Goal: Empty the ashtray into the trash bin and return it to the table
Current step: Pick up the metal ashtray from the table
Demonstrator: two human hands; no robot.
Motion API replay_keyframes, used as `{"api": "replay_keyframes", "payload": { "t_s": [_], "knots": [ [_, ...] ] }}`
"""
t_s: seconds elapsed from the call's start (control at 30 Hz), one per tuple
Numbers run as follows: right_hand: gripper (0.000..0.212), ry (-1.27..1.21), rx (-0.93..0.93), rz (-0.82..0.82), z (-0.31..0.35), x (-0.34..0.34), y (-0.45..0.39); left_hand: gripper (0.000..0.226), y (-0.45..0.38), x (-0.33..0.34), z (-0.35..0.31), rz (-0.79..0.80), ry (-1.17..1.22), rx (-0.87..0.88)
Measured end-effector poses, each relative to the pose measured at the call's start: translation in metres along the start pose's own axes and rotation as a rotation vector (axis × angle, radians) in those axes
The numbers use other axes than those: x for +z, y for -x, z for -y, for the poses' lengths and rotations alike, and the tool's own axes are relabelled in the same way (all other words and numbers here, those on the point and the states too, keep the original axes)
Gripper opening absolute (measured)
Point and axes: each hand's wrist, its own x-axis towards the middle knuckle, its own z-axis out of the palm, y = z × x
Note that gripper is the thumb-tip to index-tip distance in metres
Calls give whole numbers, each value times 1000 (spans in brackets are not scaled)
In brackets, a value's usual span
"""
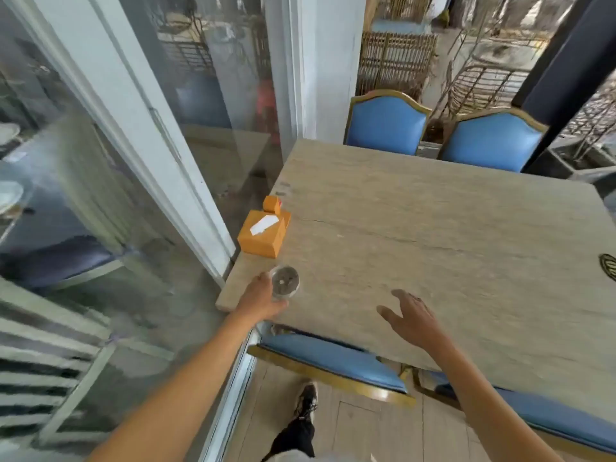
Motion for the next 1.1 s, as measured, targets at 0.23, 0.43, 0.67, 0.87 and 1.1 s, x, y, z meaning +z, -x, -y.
{"api": "replay_keyframes", "payload": {
  "t_s": [0.23, 0.43, 0.67, 0.87, 1.1],
  "knots": [
    [66, -43, 135, -22, 22, -1, -55, 111, -80, 15, 16, 84, -33, -28],
    [66, -55, 199, -25, 32, 4, -81, 121, -120, 33, 30, 140, -101, 5],
    [66, -91, 307, -12, 41, 13, -90, 112, -141, 50, 41, 72, -173, 136],
    [65, -116, 345, -8, 45, 22, -86, 112, -146, 56, 46, 1, -148, 158],
    [64, -185, 361, -50, 40, 27, -65, 118, -129, 50, 30, 20, 16, 197]
  ]
}}
